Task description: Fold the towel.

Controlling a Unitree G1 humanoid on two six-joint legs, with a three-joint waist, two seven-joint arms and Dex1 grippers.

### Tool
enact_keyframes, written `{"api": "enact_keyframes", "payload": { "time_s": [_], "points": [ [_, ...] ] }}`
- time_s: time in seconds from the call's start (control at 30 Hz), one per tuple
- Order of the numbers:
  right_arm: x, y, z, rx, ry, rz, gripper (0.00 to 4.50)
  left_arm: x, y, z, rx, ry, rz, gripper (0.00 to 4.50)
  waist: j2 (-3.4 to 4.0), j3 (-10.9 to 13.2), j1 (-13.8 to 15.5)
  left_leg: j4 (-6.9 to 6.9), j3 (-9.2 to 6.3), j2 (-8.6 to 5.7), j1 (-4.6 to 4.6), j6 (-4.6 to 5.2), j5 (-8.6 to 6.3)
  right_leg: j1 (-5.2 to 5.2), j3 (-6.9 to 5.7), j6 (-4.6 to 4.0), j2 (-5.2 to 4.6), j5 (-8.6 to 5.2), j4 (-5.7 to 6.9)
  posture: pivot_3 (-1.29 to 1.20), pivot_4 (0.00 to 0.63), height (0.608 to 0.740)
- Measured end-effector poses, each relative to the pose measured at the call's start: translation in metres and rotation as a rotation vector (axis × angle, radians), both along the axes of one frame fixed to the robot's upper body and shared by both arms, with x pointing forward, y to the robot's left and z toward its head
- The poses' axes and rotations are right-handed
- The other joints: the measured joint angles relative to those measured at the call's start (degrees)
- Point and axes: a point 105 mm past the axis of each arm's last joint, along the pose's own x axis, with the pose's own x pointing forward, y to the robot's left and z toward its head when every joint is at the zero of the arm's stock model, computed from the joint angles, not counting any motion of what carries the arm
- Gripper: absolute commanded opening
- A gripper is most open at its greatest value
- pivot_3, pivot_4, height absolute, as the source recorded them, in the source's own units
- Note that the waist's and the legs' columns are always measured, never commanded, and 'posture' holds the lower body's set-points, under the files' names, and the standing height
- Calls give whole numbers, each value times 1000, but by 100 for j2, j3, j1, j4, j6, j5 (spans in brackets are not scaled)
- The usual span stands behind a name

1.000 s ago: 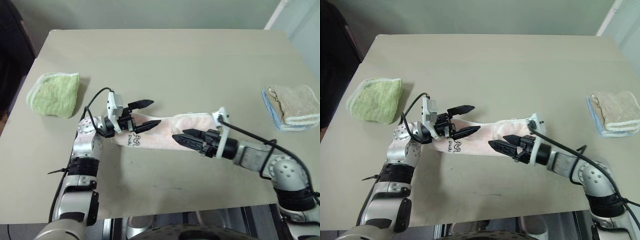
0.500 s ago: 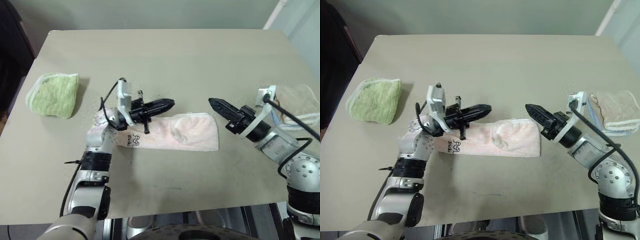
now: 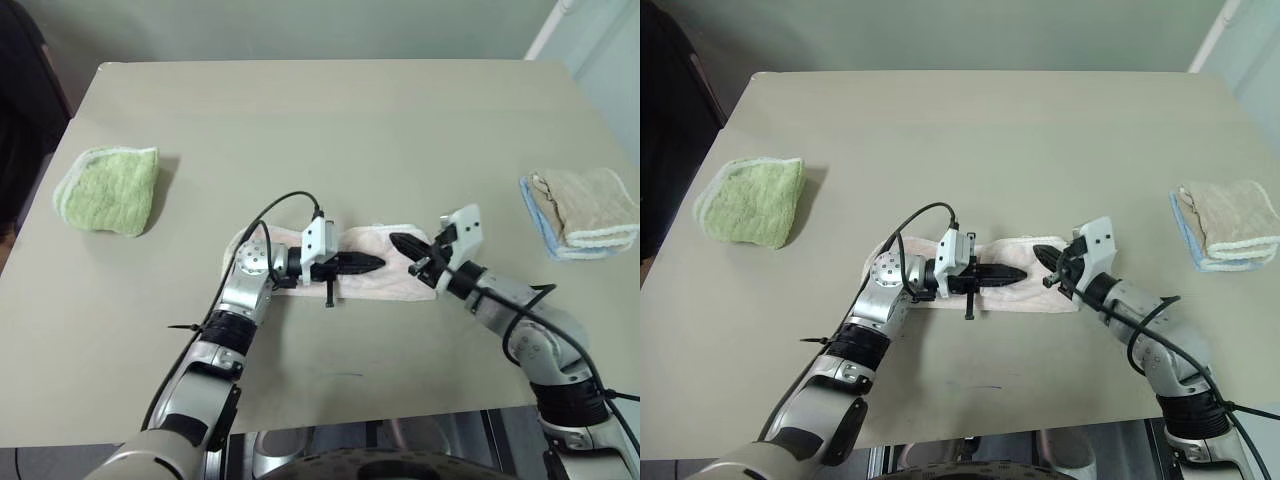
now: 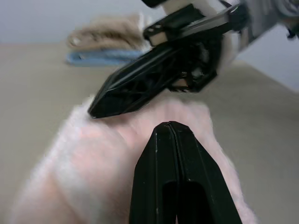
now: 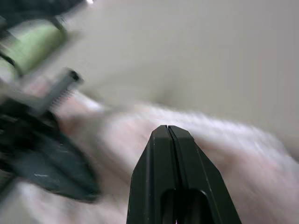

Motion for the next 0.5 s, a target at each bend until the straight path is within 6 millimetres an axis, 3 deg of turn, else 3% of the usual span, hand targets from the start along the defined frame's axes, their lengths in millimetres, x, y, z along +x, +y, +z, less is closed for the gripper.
{"api": "enact_keyframes", "payload": {
  "time_s": [0.07,0.2,0.27,0.47,0.5],
  "points": [
    [-3,0,-20,-68,33,-8,34,-7,8,-13,64,32,-17,0,0,0,-6,-4,-1,1,1,0,0,-3,-1,-3,1,1,1,0,150,740],
    [-1,5,-24,-126,-8,-10,34,-17,20,-21,175,20,-63,0,16,-13,-22,-10,-2,0,59,8,-11,41,1,-14,1,-2,-10,0,150,740],
    [0,5,-26,-158,-27,-8,34,-19,22,-23,188,22,-62,0,19,-16,-37,-10,-3,-1,91,14,-20,70,2,-62,1,-33,-14,0,150,740],
    [1,5,-23,-152,-47,18,34,-15,19,-12,70,144,-2,0,17,-18,-43,-6,-4,-5,72,12,-16,70,6,-67,1,-31,-7,0,150,740],
    [0,4,-21,-137,-45,27,6,-15,19,-7,33,190,2,177,17,-17,-41,-7,-4,-4,57,0,-9,57,6,-68,2,-30,-4,0,150,740]
  ]
}}
